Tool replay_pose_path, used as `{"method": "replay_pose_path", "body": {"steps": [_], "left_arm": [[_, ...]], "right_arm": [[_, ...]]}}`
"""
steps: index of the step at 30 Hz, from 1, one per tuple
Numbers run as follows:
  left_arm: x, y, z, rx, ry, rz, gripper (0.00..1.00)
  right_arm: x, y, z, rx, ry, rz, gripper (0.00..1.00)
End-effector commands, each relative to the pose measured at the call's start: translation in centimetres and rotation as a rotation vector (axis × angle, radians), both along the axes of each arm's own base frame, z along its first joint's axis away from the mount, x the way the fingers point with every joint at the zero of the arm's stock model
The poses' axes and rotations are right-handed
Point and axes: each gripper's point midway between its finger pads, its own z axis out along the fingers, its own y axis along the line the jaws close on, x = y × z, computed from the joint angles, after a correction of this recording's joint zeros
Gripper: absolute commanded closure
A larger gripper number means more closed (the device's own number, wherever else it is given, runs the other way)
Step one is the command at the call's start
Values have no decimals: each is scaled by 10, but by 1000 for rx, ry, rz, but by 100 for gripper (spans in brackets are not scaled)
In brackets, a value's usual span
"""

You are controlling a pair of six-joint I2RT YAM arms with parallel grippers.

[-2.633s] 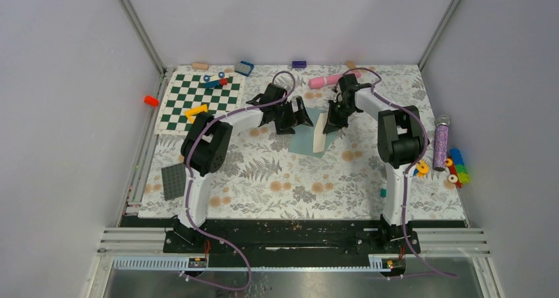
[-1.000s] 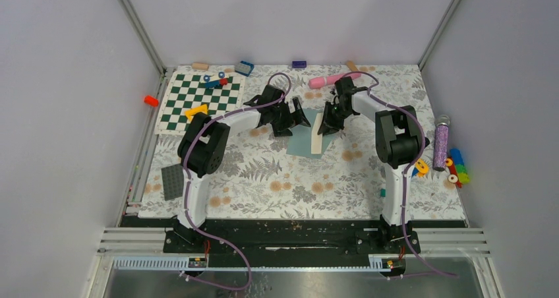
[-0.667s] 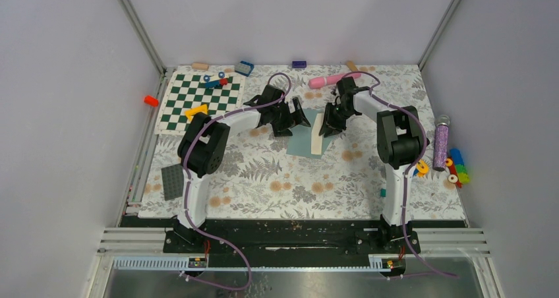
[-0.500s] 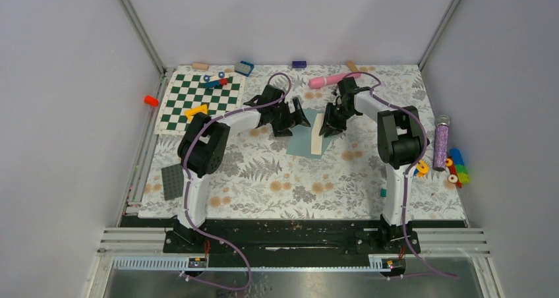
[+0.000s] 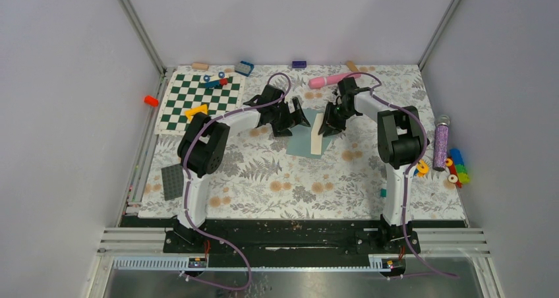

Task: Place the letter into the envelope and seal it
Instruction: Place the letter in the envelope.

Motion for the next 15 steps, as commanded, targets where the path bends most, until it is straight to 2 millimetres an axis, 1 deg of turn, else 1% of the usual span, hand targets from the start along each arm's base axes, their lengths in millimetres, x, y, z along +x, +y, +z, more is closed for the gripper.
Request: {"method": "replay_pose_path", "body": {"steps": [1, 10, 15], "left_arm": [[-13, 30, -32, 128, 88, 41, 1], [-13, 28, -32, 123, 92, 37, 1], [-13, 28, -31, 120, 90, 36, 1]], "right_arm": [[2, 13, 12, 33, -19, 10, 66], [1, 20, 12, 33, -19, 21, 66], [2, 20, 12, 30, -24, 20, 66]]}}
